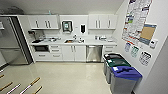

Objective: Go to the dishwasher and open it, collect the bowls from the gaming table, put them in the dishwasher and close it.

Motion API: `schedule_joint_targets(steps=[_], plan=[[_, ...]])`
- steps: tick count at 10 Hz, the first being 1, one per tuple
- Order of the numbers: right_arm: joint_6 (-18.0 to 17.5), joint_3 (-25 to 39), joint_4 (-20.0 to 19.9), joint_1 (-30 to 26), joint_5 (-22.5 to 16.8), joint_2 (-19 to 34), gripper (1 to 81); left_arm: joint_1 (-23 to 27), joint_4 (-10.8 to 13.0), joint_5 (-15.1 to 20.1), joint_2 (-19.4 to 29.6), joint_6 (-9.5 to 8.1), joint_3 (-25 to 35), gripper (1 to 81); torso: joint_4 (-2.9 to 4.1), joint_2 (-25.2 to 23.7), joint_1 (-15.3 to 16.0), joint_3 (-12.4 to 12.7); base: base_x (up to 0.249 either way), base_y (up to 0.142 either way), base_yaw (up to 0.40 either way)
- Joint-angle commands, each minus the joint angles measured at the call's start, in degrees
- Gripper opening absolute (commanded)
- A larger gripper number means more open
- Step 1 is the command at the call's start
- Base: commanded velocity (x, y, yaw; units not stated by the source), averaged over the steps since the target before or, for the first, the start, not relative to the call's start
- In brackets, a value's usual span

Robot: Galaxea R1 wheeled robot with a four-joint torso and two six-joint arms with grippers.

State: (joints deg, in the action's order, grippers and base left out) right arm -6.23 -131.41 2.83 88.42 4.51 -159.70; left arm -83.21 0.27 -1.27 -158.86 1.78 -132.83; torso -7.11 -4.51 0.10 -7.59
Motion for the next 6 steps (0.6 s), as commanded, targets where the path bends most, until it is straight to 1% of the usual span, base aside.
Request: schedule_joint_targets(steps=[1,6], plan=[[0.08,0.56,0.69,-2.41,-3.02,0.76,81.1,2.83,0.00,3.11,1.34,0.42,2.04,81.1,0.00,0.00,0.00,0.00,0.113,0.000,0.000],[0.08,0.56,0.69,-2.50,-3.02,0.67,81.1,2.83,0.00,3.03,1.78,0.33,2.40,81.1,0.00,0.00,0.00,0.00,0.115,0.000,0.000]])
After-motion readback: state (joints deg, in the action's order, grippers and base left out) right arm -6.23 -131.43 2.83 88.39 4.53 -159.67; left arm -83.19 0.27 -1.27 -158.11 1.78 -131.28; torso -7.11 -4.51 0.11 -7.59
